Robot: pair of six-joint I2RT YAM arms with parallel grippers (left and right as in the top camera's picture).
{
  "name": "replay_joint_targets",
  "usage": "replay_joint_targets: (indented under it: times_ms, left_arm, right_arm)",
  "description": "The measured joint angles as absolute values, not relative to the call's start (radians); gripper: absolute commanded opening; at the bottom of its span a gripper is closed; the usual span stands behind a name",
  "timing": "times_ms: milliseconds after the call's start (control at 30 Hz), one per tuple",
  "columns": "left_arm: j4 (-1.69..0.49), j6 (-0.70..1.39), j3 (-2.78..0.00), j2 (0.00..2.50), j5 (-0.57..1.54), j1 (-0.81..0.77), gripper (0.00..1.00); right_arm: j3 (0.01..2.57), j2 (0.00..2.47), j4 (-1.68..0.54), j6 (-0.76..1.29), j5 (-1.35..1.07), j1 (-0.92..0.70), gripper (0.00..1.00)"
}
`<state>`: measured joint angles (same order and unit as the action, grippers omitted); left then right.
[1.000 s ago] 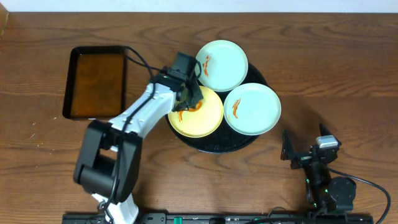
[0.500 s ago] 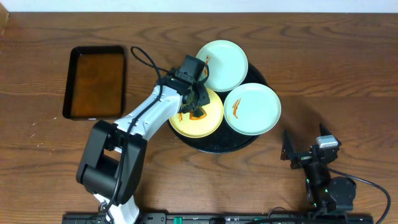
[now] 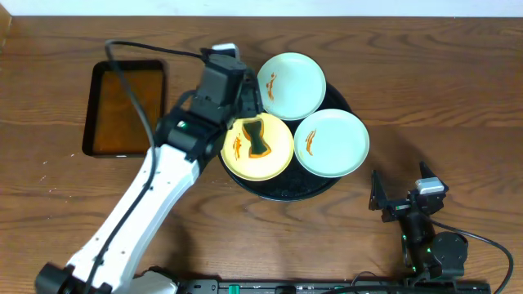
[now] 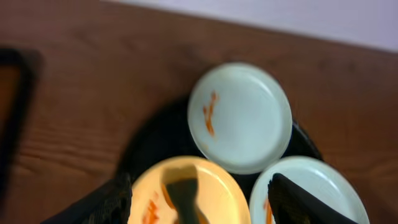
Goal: Clean dirty plates on tray and stack at the side
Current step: 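Carry the sponge with the left gripper onto the yellow plate, then reach the right gripper to the yellow plate rim and grip it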
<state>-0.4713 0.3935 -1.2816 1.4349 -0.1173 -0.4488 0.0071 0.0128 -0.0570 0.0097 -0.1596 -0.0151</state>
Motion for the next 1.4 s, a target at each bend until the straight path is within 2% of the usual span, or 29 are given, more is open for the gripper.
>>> replay_joint_targets:
  times_ms: [167,267,400,533,633,700,800,933,1067,1200,1300,1400]
  left_arm:
    - [-0.499,0.384,-1.282,1.441,-0.160,-0.449,0.78]
    - [-0.524,0.389,-1.282,1.460,-0.164,-0.446,0.80]
    - [-0.537,0.399,-1.282,1.464,-0.157,-0.421,0.80]
    - [-0.542,0.403,-1.282,1.464,-0.149,-0.369,0.81]
    - [-0.544,0.408,-1.282,1.464,-0.148,-0.343,0.81]
    - [-0.544,0.411,-1.282,1.464,-0.146,-0.337,0.81]
    - [-0.545,0.414,-1.282,1.464,-0.142,-0.337,0.82]
    - [-0.558,0.415,-1.281,1.464,-0.139,-0.337,0.82]
    - [-0.567,0.416,-1.281,1.464,-0.137,-0.337,0.82]
    - [-0.588,0.419,-1.281,1.464,-0.137,-0.337,0.82]
    - [-0.609,0.419,-1.281,1.464,-0.137,-0.337,0.82]
    - [-0.616,0.419,-1.281,1.464,-0.137,-0.337,0.82]
  right_arm:
    - [0.007,0.013,-0.052,0.009,-0.160,-0.015,0.99]
    - [0.007,0.014,0.023,0.022,-0.187,-0.015,0.99]
    - [0.006,0.017,0.253,0.043,-0.250,-0.015,0.99]
    - [0.011,0.018,0.611,0.052,-0.325,-0.015,0.99]
    - [0.032,0.031,0.691,0.052,-0.357,-0.015,0.99]
    - [0.087,0.075,0.639,0.040,-0.376,-0.015,0.99]
    - [0.247,0.200,0.430,-0.008,-0.414,-0.015,0.99]
    - [0.600,0.489,0.028,-0.112,-0.506,-0.015,0.99]
    - [0.962,0.826,-0.221,-0.188,-0.685,-0.015,0.99]
    - [1.155,1.076,-0.244,-0.213,-0.905,-0.015,0.99]
    - [1.198,1.222,-0.075,-0.157,-1.052,-0.015,0.99]
    - [1.224,1.341,0.032,-0.002,-1.077,-0.019,0.99]
